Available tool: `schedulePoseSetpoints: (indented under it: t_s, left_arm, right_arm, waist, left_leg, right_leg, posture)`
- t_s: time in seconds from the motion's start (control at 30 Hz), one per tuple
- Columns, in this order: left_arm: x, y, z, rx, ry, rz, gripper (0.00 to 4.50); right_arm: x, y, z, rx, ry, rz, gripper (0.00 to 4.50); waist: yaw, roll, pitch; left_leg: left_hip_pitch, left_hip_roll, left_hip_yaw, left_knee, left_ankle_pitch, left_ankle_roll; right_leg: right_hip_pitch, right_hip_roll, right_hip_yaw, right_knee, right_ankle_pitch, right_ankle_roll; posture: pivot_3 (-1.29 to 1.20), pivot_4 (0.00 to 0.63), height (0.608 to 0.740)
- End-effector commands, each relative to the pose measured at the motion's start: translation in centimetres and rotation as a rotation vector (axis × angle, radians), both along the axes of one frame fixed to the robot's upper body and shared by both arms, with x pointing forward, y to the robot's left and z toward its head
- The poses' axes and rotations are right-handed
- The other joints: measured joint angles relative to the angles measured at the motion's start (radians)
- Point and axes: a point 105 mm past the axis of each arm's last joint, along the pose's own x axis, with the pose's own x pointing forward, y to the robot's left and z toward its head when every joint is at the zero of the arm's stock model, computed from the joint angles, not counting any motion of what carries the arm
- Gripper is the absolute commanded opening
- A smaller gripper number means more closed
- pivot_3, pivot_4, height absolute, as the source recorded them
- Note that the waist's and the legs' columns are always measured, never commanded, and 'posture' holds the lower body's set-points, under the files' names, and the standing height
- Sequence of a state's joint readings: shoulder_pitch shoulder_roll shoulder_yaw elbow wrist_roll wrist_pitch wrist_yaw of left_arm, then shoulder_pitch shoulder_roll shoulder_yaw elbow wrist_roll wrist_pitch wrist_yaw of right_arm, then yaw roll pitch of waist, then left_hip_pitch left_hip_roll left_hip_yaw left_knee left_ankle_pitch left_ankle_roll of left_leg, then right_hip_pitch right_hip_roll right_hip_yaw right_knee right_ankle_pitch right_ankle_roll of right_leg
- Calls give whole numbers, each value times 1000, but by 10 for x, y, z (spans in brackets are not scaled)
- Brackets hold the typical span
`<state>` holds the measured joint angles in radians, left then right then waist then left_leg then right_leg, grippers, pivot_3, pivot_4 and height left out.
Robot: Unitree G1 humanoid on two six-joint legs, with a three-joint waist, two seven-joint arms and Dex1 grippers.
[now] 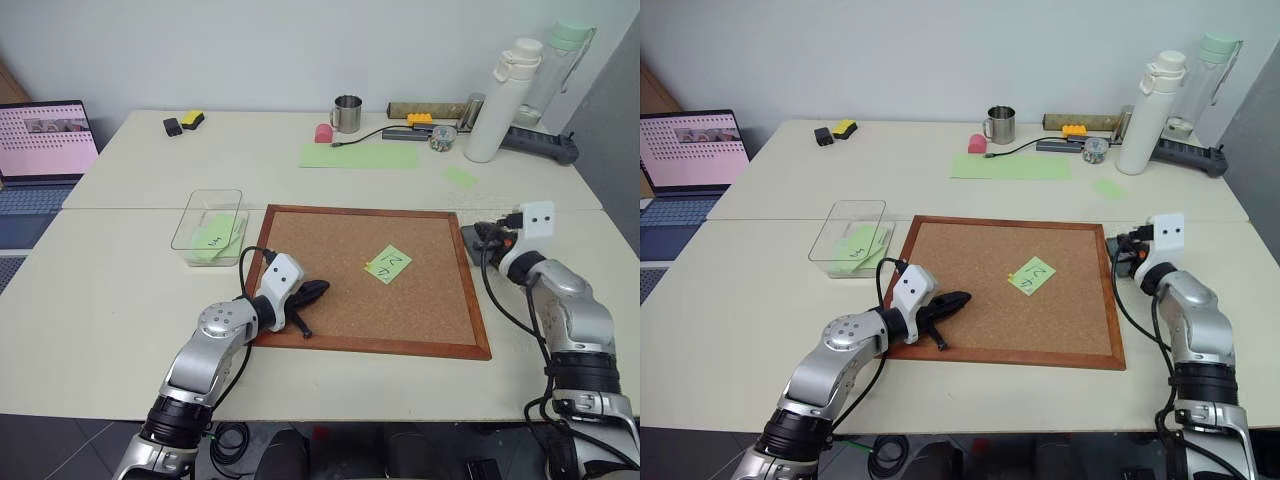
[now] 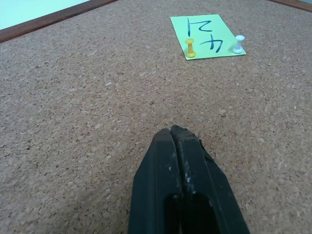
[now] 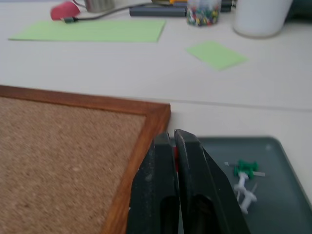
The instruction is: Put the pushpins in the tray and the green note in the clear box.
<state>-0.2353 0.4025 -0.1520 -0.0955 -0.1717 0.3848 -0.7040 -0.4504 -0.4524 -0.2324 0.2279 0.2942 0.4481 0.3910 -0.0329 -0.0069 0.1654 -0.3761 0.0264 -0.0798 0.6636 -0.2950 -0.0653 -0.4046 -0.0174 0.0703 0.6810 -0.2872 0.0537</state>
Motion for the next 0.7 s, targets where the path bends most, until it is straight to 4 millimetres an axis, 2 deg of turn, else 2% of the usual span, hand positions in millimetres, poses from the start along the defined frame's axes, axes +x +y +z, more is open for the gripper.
schedulePoseSetpoints:
  t_s: [0.03,0.27,0.37,0.43,0.5,0.57,0.63,0.7]
  left_arm:
    - [-4,2,-10,35,35,-1,0]
    - [-4,4,-9,35,36,5,0]
    - [-5,3,-9,33,36,4,0]
    - [-5,3,-9,31,36,3,0]
    - [-5,4,-9,32,38,2,0]
    - [-5,5,-10,34,40,1,0]
    - [-3,7,-9,38,39,6,0]
    - [-2,8,-8,39,38,8,0]
  right_arm:
    - [7,-8,19,7,-50,-20,967]
    - [8,-13,32,25,-103,-31,2359]
    - [4,-9,43,59,-154,10,2359]
    - [-4,15,51,66,-187,156,2359]
    - [-21,50,54,75,-187,352,2359]
    - [-39,80,49,97,-159,507,2359]
    - [-59,110,36,99,-107,640,2359]
    - [-71,127,22,79,-58,710,2359]
  waist:
    - [0,0,0]
    - [0,0,0]
    - [0,0,0]
    - [0,0,0]
    - [0,0,0]
    - [0,0,0]
    - [0,1,0]
    - [0,1,0]
  left_leg:
    - [0,0,0,0,0,0]
    - [0,0,0,0,0,0]
    - [0,0,0,0,0,0]
    - [0,0,0,0,0,0]
    - [0,0,0,0,0,0]
    - [0,0,-1,-1,0,0]
    - [0,1,-1,-1,0,0]
    - [0,1,-1,0,0,0]
  right_leg:
    - [0,0,0,0,0,0]
    - [0,0,0,0,0,0]
    - [0,0,0,0,0,0]
    - [0,0,0,0,0,0]
    - [0,0,0,0,0,0]
    - [0,0,0,0,0,0]
    - [0,1,-1,0,0,0]
    - [1,1,-1,0,0,0]
  posture:
    - [0,150,740]
    - [0,150,740]
    - [0,150,740]
    - [0,150,740]
    - [0,150,740]
    - [0,150,740]
    - [0,150,740]
    - [0,150,740]
